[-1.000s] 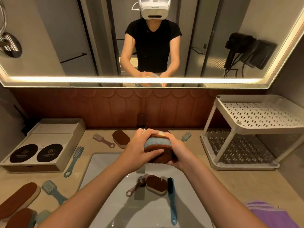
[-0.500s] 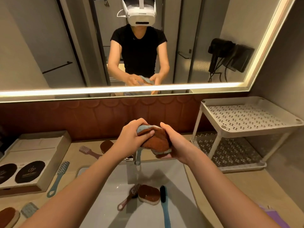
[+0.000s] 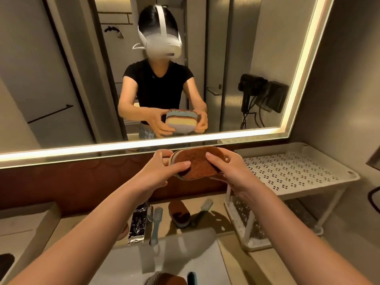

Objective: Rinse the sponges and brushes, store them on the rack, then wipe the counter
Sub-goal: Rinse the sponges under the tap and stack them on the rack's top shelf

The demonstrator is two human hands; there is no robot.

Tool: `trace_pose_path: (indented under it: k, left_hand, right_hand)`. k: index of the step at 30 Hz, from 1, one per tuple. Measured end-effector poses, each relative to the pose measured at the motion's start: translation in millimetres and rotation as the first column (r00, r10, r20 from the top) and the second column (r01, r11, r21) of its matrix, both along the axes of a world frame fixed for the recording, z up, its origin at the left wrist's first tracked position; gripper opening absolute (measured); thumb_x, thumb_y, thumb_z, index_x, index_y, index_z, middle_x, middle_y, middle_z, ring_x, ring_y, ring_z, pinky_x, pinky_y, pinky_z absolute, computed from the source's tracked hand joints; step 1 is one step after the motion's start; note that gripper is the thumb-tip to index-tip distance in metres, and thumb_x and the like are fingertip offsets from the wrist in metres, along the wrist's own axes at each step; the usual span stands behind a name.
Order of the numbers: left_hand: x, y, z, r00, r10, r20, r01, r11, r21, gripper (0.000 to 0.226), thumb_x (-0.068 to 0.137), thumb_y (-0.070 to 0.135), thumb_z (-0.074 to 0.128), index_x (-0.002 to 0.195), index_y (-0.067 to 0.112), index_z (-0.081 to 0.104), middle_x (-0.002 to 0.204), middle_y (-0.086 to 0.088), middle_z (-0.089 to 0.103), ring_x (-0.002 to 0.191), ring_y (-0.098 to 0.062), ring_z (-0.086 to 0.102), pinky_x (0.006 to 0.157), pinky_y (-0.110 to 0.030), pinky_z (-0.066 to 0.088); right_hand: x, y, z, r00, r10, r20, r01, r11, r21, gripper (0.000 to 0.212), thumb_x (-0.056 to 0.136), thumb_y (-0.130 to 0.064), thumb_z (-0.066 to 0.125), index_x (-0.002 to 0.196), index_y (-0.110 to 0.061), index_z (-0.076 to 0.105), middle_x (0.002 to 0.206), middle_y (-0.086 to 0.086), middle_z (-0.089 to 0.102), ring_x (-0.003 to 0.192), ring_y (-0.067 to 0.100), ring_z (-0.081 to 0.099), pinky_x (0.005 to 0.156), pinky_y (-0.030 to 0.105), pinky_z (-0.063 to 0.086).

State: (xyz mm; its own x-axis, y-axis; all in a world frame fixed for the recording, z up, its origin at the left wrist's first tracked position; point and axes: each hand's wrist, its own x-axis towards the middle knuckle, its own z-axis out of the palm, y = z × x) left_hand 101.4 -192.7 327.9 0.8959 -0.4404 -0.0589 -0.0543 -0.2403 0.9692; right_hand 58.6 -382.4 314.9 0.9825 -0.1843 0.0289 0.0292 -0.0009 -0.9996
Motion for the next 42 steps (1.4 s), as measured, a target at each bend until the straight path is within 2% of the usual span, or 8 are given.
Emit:
trace_pose_path:
  k: [6, 16, 20, 27, 32, 36, 38, 42]
  left_hand:
    - [14.8, -59.1, 4.4, 0.987, -0.04, 0.153, 0.035, 0.999, 0.038, 0.051, 0.079, 0.035, 0.07, 0.122, 0.024, 0.045, 0.112, -0.002, 0.06, 0.098, -0.011, 0.057, 0.067, -0.018, 0.038]
    - [42.8, -196.7, -31.7, 0.919, -0.069, 0.388, -0.014, 0.978, 0.207, 0.065, 0.069, 0.039, 0.077, 0.122, 0.024, 0.043, 0.115, -0.005, 0.056, 0.104, -0.019, 0.057, 0.088, -0.032, 0.05]
    - [40.3, -228.2, -51.7, 0.92, 0.002, 0.392, -0.08, 0.98, 0.182, 0.059, 0.075, 0.033, 0.074, 0.123, 0.012, 0.046, 0.119, -0.006, 0.052, 0.106, -0.014, 0.053, 0.08, -0.019, 0.044]
    - [43.3, -236.4, -70.5, 0.843, 0.017, 0.537, -0.272, 0.875, 0.399, 0.062, 0.086, 0.045, 0.056, 0.14, 0.024, 0.033, 0.136, 0.0, 0.044, 0.127, -0.022, 0.037, 0.102, -0.038, 0.03]
    - [46.6, -239.4, -75.7, 0.861, -0.036, 0.508, -0.244, 0.846, 0.474, 0.056, 0.092, 0.038, 0.048, 0.141, 0.02, 0.028, 0.144, 0.001, 0.036, 0.135, -0.022, 0.027, 0.108, -0.039, 0.026]
    - [51.9, -237.3, -73.2, 0.916, -0.033, 0.4, -0.198, 0.829, 0.523, 0.053, 0.095, 0.034, 0.043, 0.143, 0.02, 0.024, 0.149, -0.003, 0.027, 0.133, -0.028, 0.028, 0.105, -0.044, 0.03]
    - [52.6, -238.2, -69.5, 0.914, -0.067, 0.4, -0.2, 0.783, 0.588, 0.052, 0.096, 0.035, 0.041, 0.143, 0.018, 0.024, 0.149, -0.005, 0.025, 0.132, -0.03, 0.029, 0.103, -0.044, 0.03]
    - [48.2, -239.7, -68.2, 0.91, -0.087, 0.405, -0.215, 0.737, 0.641, 0.056, 0.098, 0.036, 0.036, 0.146, 0.016, 0.015, 0.153, -0.005, 0.017, 0.136, -0.029, 0.025, 0.106, -0.044, 0.028]
  right_hand:
    - [5.4, -58.0, 9.1, 0.999, -0.047, -0.009, 0.047, 0.998, 0.042, 0.034, 0.086, -0.019, 0.063, 0.12, -0.018, 0.057, 0.112, 0.005, 0.062, 0.1, 0.016, 0.062, 0.083, 0.033, 0.057]
    - [7.6, -140.8, -9.5, 0.928, -0.336, -0.161, 0.372, 0.816, 0.442, 0.022, 0.094, -0.026, 0.052, 0.105, -0.007, 0.052, 0.1, 0.014, 0.059, 0.092, 0.022, 0.06, 0.088, 0.032, 0.05]
    - [21.7, -159.7, -22.3, 0.879, -0.436, -0.193, 0.476, 0.829, 0.295, 0.028, 0.094, -0.026, 0.052, 0.118, -0.012, 0.048, 0.107, 0.016, 0.058, 0.087, 0.022, 0.06, 0.072, 0.029, 0.052]
    - [41.5, -177.0, -42.5, 0.897, -0.415, -0.149, 0.425, 0.904, 0.042, 0.031, 0.095, -0.022, 0.049, 0.122, -0.008, 0.05, 0.111, 0.015, 0.059, 0.097, 0.024, 0.061, 0.086, 0.039, 0.054]
    - [48.3, -173.2, -48.3, 0.926, -0.368, -0.087, 0.356, 0.926, -0.126, 0.037, 0.098, -0.025, 0.044, 0.133, -0.013, 0.042, 0.113, 0.008, 0.054, 0.096, 0.016, 0.056, 0.072, 0.021, 0.05]
    - [55.6, -172.6, -58.9, 0.936, -0.331, -0.123, 0.294, 0.923, -0.248, 0.062, 0.082, -0.044, 0.047, 0.14, -0.029, 0.029, 0.129, 0.012, 0.052, 0.113, 0.025, 0.053, 0.098, 0.046, 0.047]
    - [60.3, -178.6, -68.1, 0.919, -0.369, -0.138, 0.303, 0.885, -0.353, 0.074, 0.067, -0.054, 0.043, 0.137, -0.038, 0.027, 0.133, 0.012, 0.047, 0.118, 0.028, 0.048, 0.101, 0.052, 0.042]
    - [48.2, -166.7, -58.2, 0.846, -0.529, -0.06, 0.354, 0.643, -0.679, 0.058, 0.088, -0.036, 0.045, 0.14, -0.02, 0.026, 0.14, 0.008, 0.034, 0.128, 0.027, 0.033, 0.105, 0.043, 0.034]
